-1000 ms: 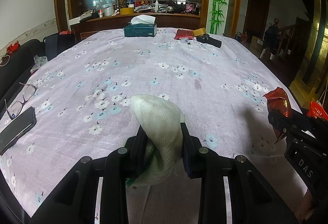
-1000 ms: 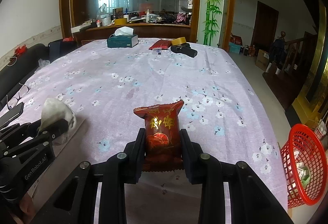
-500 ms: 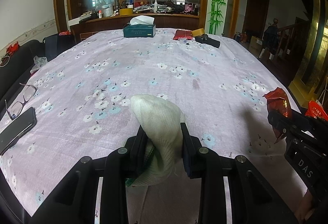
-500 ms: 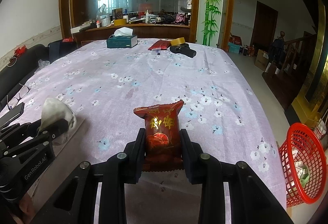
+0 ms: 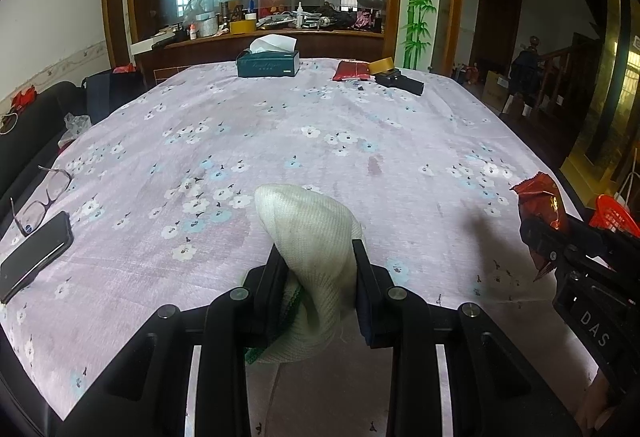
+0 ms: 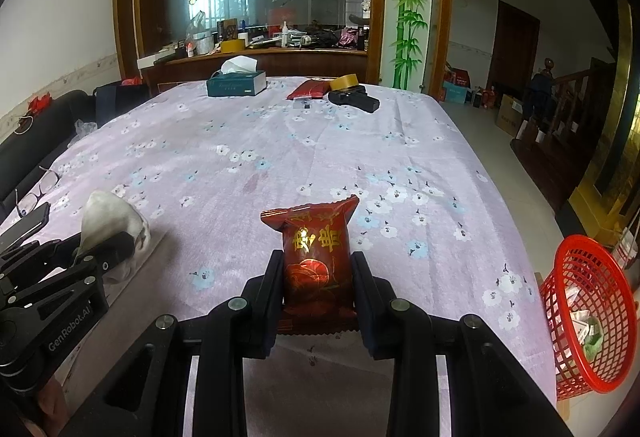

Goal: Collect trash
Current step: 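Lift the white sock with left tool while right tool lifts the red snack packet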

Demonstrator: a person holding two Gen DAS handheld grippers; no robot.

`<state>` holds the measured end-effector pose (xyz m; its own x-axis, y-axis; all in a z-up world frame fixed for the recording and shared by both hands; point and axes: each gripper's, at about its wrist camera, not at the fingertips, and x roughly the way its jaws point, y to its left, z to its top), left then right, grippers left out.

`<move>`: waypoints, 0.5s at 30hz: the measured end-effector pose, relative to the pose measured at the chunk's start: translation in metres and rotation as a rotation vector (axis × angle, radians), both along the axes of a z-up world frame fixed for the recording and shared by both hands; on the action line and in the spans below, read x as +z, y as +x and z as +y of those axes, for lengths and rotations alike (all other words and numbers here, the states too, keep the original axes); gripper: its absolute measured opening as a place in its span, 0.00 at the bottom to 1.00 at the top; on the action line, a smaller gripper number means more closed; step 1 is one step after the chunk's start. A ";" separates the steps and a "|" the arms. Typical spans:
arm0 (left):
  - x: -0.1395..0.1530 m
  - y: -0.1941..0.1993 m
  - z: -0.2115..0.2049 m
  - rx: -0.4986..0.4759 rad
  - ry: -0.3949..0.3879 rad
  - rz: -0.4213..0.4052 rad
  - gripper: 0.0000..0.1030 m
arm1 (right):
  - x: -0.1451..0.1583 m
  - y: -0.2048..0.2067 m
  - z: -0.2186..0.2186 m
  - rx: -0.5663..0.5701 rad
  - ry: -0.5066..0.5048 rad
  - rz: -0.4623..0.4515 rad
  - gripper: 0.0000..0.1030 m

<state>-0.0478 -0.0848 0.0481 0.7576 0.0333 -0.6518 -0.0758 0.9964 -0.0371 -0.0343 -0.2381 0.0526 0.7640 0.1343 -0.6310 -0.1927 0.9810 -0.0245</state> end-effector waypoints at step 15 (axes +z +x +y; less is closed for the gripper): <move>0.007 -0.006 -0.019 -0.038 0.012 -0.006 0.28 | 0.005 -0.013 -0.021 -0.029 0.028 -0.012 0.34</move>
